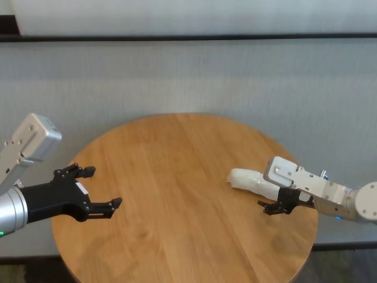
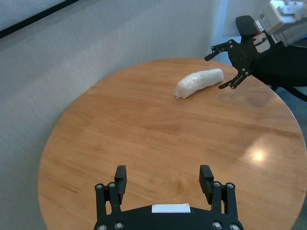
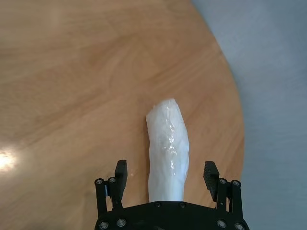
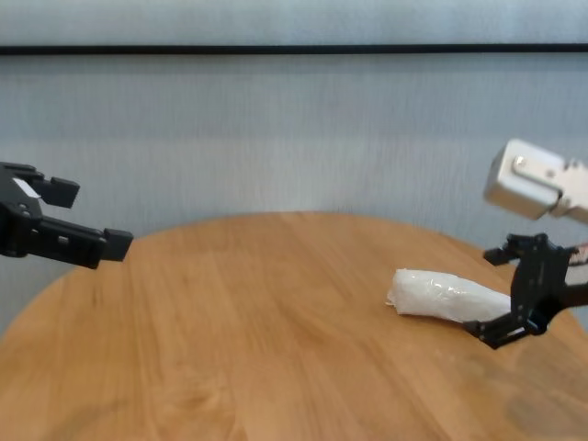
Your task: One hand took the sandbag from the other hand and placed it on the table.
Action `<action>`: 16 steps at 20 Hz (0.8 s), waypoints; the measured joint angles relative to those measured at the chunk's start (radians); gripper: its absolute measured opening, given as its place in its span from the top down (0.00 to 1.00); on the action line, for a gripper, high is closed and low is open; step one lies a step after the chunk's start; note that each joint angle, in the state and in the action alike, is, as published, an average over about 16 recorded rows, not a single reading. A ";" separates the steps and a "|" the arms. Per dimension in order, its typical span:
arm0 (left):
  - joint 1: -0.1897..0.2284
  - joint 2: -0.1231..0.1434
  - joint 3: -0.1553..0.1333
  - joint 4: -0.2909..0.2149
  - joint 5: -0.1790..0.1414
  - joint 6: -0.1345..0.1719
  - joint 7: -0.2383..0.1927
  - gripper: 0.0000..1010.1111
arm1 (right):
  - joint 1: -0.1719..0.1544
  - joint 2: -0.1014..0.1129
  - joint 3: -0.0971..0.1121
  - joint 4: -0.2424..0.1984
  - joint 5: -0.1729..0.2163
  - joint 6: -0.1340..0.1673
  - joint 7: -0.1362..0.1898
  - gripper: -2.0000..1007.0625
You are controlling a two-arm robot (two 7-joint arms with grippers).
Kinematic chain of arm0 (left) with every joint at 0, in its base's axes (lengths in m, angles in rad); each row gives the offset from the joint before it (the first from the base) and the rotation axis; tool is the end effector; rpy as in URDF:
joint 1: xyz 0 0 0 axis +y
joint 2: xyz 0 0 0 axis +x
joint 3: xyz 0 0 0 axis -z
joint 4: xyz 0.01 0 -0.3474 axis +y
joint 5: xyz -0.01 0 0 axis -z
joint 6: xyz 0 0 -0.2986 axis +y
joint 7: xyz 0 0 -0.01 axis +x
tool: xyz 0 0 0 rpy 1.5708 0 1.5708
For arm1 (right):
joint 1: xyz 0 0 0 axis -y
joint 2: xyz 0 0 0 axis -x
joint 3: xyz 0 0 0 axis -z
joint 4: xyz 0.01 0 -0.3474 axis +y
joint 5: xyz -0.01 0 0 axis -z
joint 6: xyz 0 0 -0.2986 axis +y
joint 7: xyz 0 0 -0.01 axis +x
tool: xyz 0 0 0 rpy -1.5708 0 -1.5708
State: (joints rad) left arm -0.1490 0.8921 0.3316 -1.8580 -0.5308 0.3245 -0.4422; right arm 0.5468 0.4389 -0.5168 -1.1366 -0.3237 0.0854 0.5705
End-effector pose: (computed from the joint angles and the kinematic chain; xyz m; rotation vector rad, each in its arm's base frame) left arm 0.3257 0.1479 -0.2044 0.4397 -0.0722 0.7575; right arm 0.4724 -0.0795 -0.2986 -0.8723 -0.4266 -0.7143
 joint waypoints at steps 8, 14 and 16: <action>0.000 0.000 0.000 0.000 0.000 0.000 0.000 0.01 | -0.080 0.036 0.057 -0.166 0.088 -0.089 -0.065 0.00; 0.000 0.000 0.000 0.000 0.000 0.000 0.000 0.01 | -0.171 0.035 0.118 -0.301 0.123 -0.157 -0.187 0.00; 0.000 0.000 0.000 0.000 0.000 0.000 0.000 0.01 | -0.196 0.032 0.133 -0.334 0.128 -0.173 -0.221 0.00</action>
State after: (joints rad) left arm -0.1489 0.8921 0.3315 -1.8579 -0.5309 0.3245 -0.4422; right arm 0.3510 0.4709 -0.3840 -1.4701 -0.1959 -0.0875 0.3491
